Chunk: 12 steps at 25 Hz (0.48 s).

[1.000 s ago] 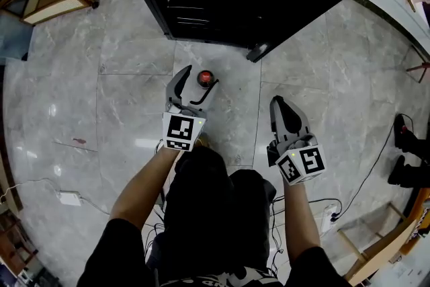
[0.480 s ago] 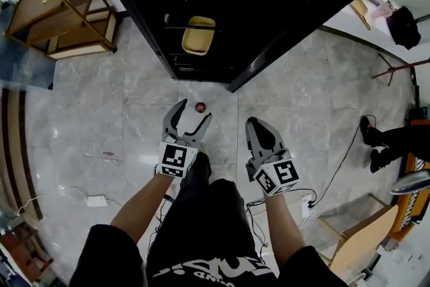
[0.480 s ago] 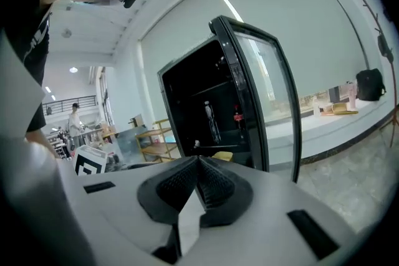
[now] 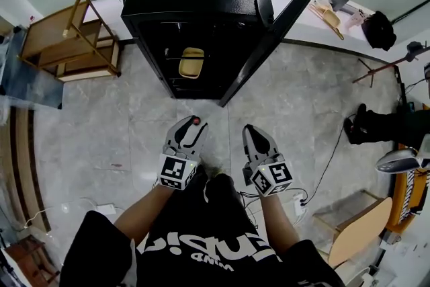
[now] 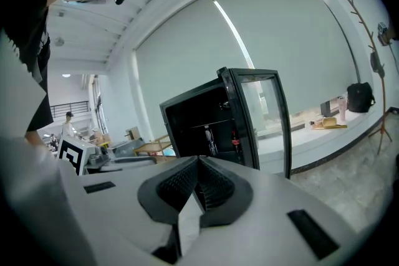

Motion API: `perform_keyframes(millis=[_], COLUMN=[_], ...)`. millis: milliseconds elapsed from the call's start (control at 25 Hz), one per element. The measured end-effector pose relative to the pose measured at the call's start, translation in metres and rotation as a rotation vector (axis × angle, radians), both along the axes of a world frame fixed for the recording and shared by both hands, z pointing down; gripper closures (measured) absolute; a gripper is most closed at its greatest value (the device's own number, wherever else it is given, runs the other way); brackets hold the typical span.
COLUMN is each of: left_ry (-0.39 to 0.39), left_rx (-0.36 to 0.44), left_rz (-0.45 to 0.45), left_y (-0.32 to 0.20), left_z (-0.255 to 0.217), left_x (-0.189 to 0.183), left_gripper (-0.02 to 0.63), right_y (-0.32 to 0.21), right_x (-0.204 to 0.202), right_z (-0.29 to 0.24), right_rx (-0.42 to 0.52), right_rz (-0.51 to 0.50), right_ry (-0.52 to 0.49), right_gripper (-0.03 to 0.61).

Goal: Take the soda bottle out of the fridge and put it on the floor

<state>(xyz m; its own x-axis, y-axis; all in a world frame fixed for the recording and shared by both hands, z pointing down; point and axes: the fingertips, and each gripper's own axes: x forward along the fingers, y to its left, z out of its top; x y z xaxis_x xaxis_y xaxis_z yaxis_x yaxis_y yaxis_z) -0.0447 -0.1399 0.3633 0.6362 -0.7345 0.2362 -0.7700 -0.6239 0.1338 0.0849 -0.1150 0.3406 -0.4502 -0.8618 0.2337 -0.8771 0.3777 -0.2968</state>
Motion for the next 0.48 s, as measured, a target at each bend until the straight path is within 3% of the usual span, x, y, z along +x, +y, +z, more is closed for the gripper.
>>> perform_keyframes(millis=[80,280,480], left_ry=[0.005,0.025,0.003], left_rx=[-0.013,-0.03,-0.027], left_rz=[-0.008,-0.027,-0.034], left_y=[0.001,0.003,0.016], left_z=[-0.009,-0.034,-0.054], left_x=[0.0,0.003,-0.013], left_gripper=[0.595,0.606,0.606], right_y=[0.004,0.009,0.014], right_x=[0.002,0.004,0.028], right_z=[-0.006,-0.024,-0.046], right_rx=[-0.004,0.015,0.047], right_rz=[-0.011,-0.057,-0.039], right_ry=[0.003,0.024,0.059], right_gripper=[0.554,0.553,0.554])
